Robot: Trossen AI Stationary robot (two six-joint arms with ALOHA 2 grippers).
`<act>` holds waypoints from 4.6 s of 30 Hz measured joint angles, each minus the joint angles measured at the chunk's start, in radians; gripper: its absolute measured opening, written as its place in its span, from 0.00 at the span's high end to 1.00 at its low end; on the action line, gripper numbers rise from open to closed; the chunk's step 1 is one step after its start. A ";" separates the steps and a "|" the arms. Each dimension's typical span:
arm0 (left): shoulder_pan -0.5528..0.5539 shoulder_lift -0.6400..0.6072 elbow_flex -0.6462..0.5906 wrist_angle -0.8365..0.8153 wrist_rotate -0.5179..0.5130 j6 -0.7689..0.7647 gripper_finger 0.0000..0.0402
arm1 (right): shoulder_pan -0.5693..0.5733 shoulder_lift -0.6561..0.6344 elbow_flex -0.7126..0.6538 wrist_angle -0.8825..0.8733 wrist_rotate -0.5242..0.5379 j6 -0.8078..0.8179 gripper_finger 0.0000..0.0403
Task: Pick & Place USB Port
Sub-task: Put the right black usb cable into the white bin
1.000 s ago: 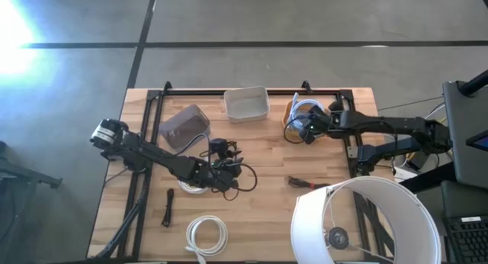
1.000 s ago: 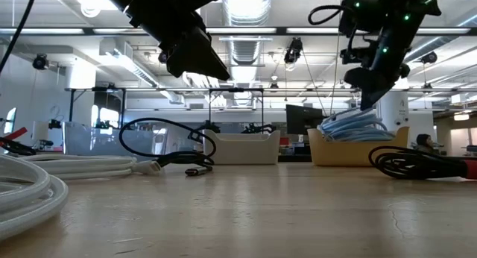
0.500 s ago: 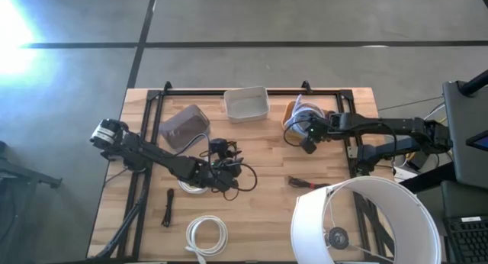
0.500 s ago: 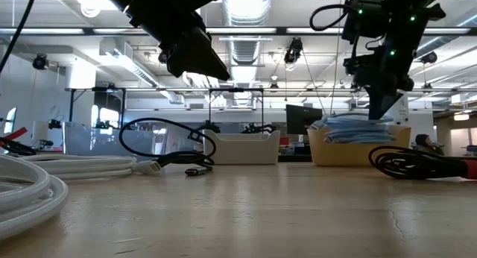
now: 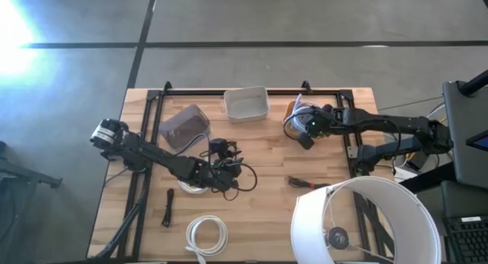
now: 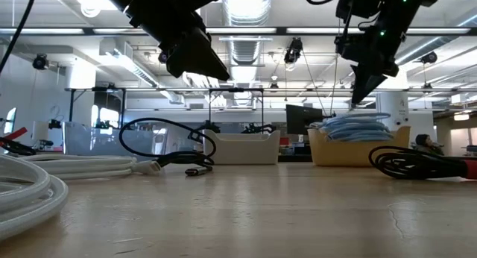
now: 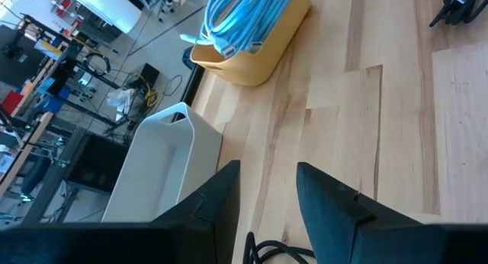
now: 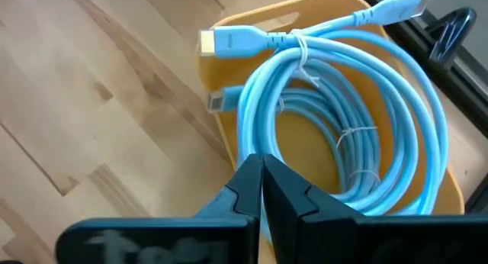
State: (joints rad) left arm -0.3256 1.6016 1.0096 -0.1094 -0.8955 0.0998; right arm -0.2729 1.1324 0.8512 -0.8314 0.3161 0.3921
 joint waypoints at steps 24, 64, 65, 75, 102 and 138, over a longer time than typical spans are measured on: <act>-0.078 -0.356 -0.030 -0.357 0.047 -0.358 0.67 | 0.164 0.060 -0.015 0.236 -0.213 0.049 0.98; -0.077 -0.376 -0.132 -0.354 0.041 -0.415 0.67 | 0.166 0.390 0.171 0.119 -0.317 -0.345 0.98; -0.077 -0.376 -0.132 -0.354 0.041 -0.415 0.67 | 0.166 0.390 0.175 0.116 -0.317 -0.346 0.98; -0.077 -0.376 -0.132 -0.355 0.041 -0.414 0.67 | 0.166 0.408 0.204 0.104 -0.314 -0.350 0.98; -0.077 -0.376 -0.132 -0.355 0.041 -0.414 0.67 | 0.337 0.363 0.145 0.066 -0.298 -0.049 0.98; -0.077 -0.376 -0.132 -0.355 0.041 -0.414 0.67 | 0.534 0.338 0.127 0.012 -0.218 0.253 0.78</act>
State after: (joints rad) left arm -0.4026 1.2259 0.8780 -0.4644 -0.8543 -0.3145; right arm 0.2606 1.4708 0.9778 -0.8196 0.0983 0.6451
